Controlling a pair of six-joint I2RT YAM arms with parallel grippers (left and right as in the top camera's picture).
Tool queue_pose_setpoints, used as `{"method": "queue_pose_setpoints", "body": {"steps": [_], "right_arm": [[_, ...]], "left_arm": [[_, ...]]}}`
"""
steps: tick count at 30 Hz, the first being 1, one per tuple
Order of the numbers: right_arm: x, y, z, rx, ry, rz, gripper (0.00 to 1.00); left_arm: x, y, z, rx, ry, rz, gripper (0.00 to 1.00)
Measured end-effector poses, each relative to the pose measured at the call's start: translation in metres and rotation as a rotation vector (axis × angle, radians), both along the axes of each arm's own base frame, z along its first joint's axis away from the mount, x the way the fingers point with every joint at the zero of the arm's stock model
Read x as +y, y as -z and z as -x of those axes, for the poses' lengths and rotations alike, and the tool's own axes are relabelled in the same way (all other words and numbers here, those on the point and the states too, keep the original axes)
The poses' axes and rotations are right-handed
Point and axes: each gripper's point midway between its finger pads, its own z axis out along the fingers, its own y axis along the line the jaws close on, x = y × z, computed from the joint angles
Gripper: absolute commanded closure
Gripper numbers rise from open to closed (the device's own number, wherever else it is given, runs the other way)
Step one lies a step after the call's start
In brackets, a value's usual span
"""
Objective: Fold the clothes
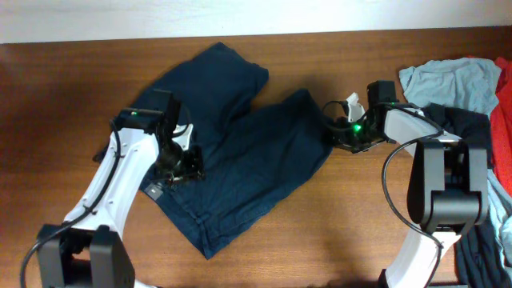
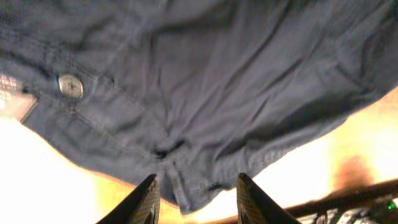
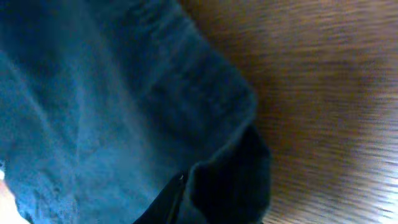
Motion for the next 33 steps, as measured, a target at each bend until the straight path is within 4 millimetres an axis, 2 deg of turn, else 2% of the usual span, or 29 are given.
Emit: {"method": "queue_pose_setpoints", "body": {"steps": [2,5,6,10,11,12,14,16,17,18,23,25,27,29,33], "right_arm": [[-0.001,0.0,0.0,0.002,0.005,0.001,0.7],[0.0,-0.001,0.001,0.007,0.009,-0.006,0.7],[0.0,-0.001,0.001,0.011,0.009,-0.005,0.7],[-0.008,0.001,0.013,0.089,0.052,0.044,0.66],[-0.012,0.001,0.016,0.103,0.066,0.069,0.65],[-0.015,0.001,0.017,0.111,0.077,0.087,0.62],[-0.017,0.0,0.017,0.113,0.082,0.096,0.61],[-0.019,0.0,0.017,0.114,0.087,0.108,0.6],[-0.019,0.0,0.017,0.113,0.088,0.111,0.6],[-0.019,0.0,0.017,0.114,0.089,0.112,0.57],[-0.02,-0.001,0.019,0.121,0.092,0.118,0.54],[-0.021,-0.001,0.02,0.128,0.091,0.124,0.49],[-0.022,-0.001,0.022,0.138,0.094,0.125,0.44],[-0.026,-0.003,0.023,0.143,0.102,0.126,0.38],[-0.046,-0.006,0.02,0.14,0.155,0.108,0.39]], "left_arm": [[-0.006,0.002,0.011,0.036,0.008,-0.012,0.59],[-0.024,0.017,0.032,0.088,0.026,-0.033,0.55],[-0.032,0.029,0.045,0.121,0.035,-0.047,0.55],[-0.032,0.059,0.073,0.191,-0.001,-0.079,0.57],[-0.028,0.068,0.083,0.217,-0.015,-0.09,0.64],[-0.023,0.079,0.096,0.252,-0.031,-0.105,0.68],[-0.02,0.094,0.107,0.267,-0.05,-0.108,0.74],[-0.018,0.106,0.114,0.272,-0.072,-0.105,0.93],[-0.019,0.107,0.115,0.275,-0.086,-0.102,0.99],[-0.02,0.108,0.115,0.271,-0.094,-0.093,1.0],[-0.022,0.108,0.116,0.257,-0.151,-0.073,1.0],[-0.02,0.107,0.118,0.283,-0.2,-0.074,1.0],[-0.012,0.106,0.127,0.336,-0.25,-0.093,0.99],[0.002,0.105,0.143,0.422,-0.311,-0.132,0.99],[0.026,0.102,0.165,0.531,-0.394,-0.201,0.99]]}}
